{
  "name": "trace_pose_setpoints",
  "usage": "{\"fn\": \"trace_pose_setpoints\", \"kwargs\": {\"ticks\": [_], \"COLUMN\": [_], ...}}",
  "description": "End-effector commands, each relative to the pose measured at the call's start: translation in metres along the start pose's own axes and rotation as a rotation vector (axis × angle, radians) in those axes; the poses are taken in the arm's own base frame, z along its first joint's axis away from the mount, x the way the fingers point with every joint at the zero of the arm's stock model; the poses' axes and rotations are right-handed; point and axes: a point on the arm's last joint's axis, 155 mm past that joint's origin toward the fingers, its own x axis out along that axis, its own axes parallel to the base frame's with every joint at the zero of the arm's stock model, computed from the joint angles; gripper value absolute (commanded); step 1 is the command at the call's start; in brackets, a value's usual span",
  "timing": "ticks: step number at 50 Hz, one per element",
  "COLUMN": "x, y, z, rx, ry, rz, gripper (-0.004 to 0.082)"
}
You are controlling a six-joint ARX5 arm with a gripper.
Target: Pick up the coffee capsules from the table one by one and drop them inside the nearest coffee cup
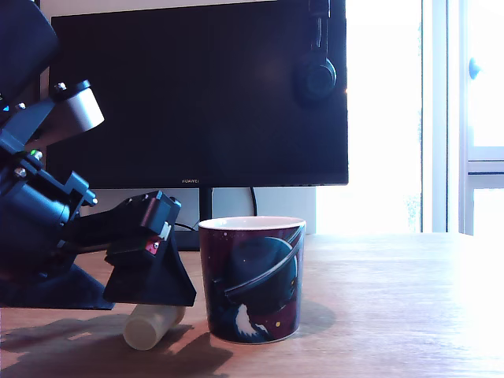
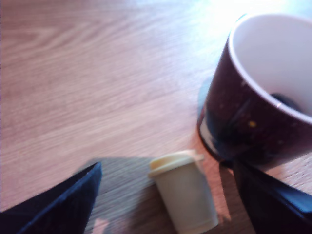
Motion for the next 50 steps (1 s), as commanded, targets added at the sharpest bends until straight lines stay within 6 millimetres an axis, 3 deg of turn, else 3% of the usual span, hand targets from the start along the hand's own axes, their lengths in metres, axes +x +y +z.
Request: {"fn": "trace_pose_setpoints", "kwargs": {"ticks": [1,26,31,35,38,50], "x": [0.0,0.0,0.0,0.0,0.0,0.0], "y": [0.005,0.0,0.0,0.0,0.0,0.0], "z": [-0.01,-0.022,-0.022,-0.022,-0.022,-0.022], "rx": [0.012,-0.005,-0.005,-0.004,-0.004,-0.003], "ry": [0.023,0.082,0.083,0.083,0.083,0.082], "rz": [0.01,-0.035,-0.034,-0.034,-0.035,-0.034], "gripper": [0.0783,0.0764,0.0612,0.0363,0.0234,0.0164]}}
